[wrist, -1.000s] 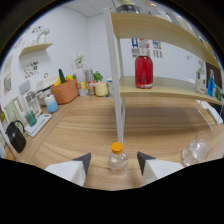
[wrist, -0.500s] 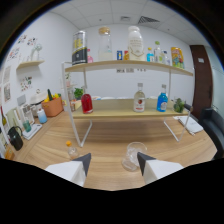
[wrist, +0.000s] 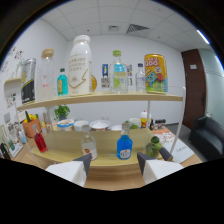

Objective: Make me a cup of Mount Fuji.

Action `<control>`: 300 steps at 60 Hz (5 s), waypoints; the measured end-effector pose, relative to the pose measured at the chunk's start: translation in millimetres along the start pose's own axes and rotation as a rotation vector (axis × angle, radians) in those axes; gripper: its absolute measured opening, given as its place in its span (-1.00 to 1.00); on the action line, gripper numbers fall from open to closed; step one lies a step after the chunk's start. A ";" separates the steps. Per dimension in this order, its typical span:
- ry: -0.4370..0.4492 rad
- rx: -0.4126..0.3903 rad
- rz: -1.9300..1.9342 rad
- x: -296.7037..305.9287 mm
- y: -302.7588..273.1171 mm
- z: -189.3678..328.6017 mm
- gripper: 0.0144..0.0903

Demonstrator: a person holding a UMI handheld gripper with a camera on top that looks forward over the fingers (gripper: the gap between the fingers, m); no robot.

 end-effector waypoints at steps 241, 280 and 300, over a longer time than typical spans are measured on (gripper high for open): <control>0.051 -0.150 -0.052 141.9 98.8 -47.3 0.87; -0.074 -0.074 0.044 -113.7 2.3 -62.1 0.89; -0.077 0.058 0.023 -170.8 -154.4 -39.2 0.88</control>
